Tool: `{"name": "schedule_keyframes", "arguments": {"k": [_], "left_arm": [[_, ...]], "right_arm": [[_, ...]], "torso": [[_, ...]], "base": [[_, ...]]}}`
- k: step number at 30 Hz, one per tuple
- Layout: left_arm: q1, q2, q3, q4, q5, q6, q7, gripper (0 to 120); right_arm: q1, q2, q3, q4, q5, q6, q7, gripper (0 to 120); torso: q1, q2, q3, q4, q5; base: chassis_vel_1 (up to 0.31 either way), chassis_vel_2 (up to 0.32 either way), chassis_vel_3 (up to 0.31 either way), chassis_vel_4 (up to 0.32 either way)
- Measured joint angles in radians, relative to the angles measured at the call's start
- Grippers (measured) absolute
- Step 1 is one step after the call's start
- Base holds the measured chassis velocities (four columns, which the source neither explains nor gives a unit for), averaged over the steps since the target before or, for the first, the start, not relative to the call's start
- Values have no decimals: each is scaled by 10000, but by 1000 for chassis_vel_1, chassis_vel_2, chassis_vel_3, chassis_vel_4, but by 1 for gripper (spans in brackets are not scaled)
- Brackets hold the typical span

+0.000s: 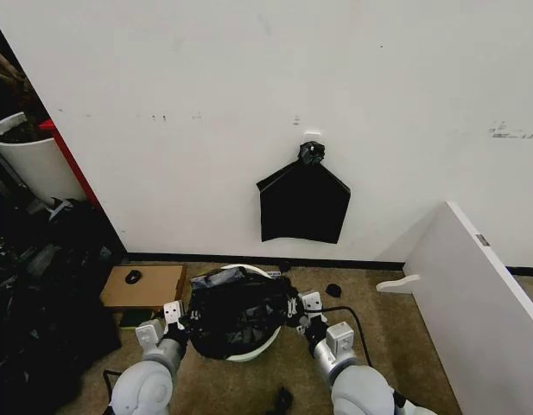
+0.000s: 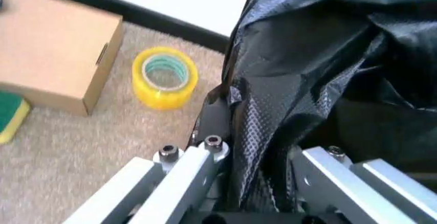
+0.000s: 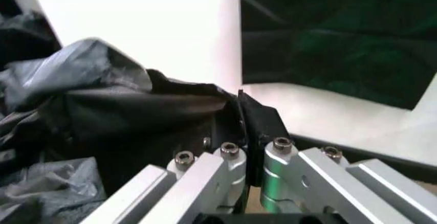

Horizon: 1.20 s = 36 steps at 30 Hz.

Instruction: Place the garbage bag over the trash bin.

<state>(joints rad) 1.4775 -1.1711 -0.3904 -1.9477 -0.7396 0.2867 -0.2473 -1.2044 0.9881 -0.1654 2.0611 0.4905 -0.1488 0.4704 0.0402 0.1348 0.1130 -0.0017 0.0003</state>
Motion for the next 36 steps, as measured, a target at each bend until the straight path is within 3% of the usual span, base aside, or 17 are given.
{"name": "schedule_keyframes", "arguments": {"k": [4, 12, 14, 19, 26, 36], "left_arm": [[257, 1, -134, 62, 941, -678, 1342, 3], [668, -23, -360, 121, 2003, -1764, 2847, 3], [674, -23, -366, 120, 2013, -1780, 2864, 3], [915, 12, -700, 35, 2193, -2736, 3739, 3], [838, -103, -925, -238, 1691, -3076, 3783, 3], [319, -209, -1017, -633, 389, -2849, 3393, 3]], "right_arm": [[208, -10, 378, -119, 352, 58, -16, 0], [458, 5, 1061, -563, 691, 60, -177, 0], [459, 4, 1071, -571, 693, 60, -179, 0], [325, -139, 1591, -906, 859, -122, -183, 0], [-170, -305, 1627, -842, 1041, -179, -175, 0], [-1277, -300, 728, -216, 550, 690, -947, 0]], "torso": [[0, 0, 0, 0, 0], [0, 0, 0, 0, 1], [0, 0, 0, 0, 1], [0, 0, 0, 0, 1], [0, 0, 0, 0, 0], [0, 0, -1, -3, 0]], "base": [[0, 0, 0, 0], [0, 0, 0, 0], [0, 0, 0, 0], [0, 0, 0, 0], [0, 0, 0, 0], [0, 0, 0, 0]]}}
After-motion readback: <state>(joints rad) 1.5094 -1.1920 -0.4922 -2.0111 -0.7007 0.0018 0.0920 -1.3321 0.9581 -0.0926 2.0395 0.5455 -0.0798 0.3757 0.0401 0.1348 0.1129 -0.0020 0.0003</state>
